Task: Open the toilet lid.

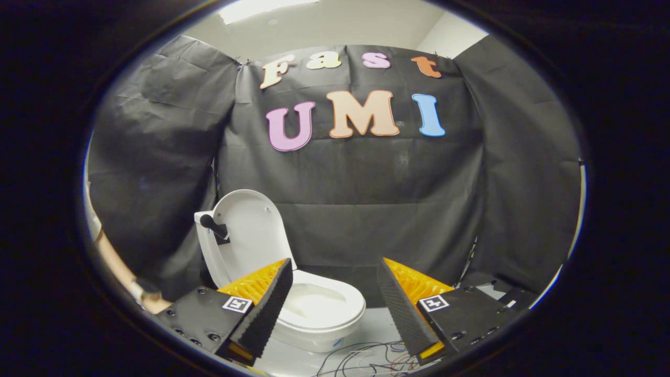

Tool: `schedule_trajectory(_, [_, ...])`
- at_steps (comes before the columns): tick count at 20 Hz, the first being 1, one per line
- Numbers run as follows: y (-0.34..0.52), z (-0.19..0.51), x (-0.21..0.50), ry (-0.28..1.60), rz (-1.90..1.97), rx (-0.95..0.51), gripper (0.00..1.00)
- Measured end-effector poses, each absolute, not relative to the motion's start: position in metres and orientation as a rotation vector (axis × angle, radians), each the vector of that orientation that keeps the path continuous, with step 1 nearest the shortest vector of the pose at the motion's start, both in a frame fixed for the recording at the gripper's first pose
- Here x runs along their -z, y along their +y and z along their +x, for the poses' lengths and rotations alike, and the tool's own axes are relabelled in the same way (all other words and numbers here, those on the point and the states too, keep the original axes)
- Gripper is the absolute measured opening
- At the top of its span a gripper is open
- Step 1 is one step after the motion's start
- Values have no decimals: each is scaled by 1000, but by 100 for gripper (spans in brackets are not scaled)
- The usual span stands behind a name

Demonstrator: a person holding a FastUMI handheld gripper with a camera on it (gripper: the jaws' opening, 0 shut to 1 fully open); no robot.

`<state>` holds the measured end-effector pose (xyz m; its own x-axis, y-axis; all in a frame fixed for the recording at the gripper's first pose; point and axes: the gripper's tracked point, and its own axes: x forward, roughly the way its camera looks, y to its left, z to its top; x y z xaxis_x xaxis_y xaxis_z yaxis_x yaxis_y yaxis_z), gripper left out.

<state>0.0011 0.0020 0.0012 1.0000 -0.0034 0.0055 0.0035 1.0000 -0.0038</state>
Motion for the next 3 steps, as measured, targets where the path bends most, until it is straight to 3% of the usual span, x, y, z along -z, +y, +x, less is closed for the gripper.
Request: schedule_trajectory(3, [1, 1, 0, -5, -4, 3, 100])
